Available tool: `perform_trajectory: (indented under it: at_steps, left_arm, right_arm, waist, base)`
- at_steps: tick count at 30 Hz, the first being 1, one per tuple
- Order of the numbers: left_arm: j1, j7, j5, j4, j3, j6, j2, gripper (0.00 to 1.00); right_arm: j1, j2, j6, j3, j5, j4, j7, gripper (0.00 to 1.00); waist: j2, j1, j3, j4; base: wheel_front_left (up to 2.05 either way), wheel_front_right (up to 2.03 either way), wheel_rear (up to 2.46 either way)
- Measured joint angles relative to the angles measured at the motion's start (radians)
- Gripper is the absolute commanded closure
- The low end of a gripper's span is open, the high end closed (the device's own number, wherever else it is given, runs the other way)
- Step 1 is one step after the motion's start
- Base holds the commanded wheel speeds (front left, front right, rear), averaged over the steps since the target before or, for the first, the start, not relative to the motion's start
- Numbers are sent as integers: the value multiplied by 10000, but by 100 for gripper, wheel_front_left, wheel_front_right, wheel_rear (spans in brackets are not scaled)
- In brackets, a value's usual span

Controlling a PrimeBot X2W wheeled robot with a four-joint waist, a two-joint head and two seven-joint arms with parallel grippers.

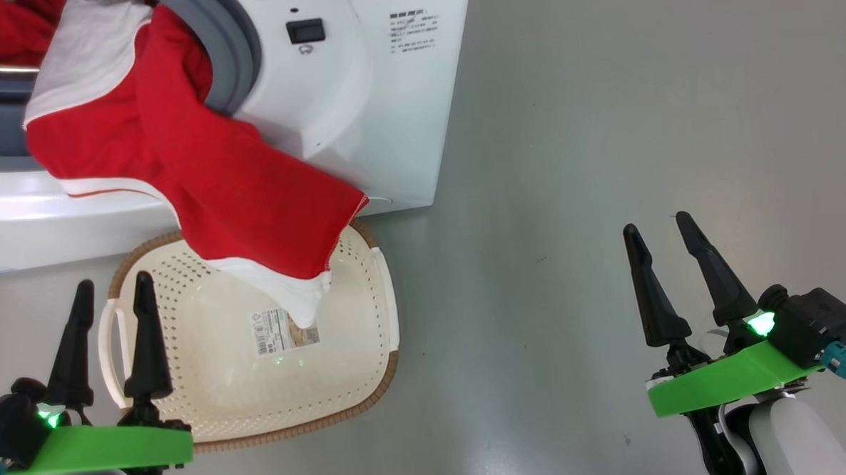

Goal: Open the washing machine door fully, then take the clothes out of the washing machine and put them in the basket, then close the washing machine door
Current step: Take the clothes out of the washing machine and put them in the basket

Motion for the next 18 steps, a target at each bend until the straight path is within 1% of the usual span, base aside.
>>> perform_trajectory:
  at_steps: [8,11,15,18]
  left_arm:
    - [1,0,0,-96,4,0,-46,0]
    - [-141,0,-25,-113,-173,0,19,0]
    - [-958,0,-267,130,-604,0,426,0]
    - [-1767,0,-570,602,-863,0,803,0]
  right_arm:
    - [-3,0,0,-54,-40,-2,0,0]
    - [-3,0,0,-61,-217,2,0,0]
    - [-7,-4,0,-63,-566,65,0,0]
    - [-8,-2,0,-31,-953,198,0,0]
  waist:
    - [0,0,73,51]
    - [0,0,107,98]
    - [0,0,174,167]
    - [0,0,189,192]
  base:
    - [0,0,0]
    - [0,0,0]
    - [0,0,0]
    - [0,0,0]
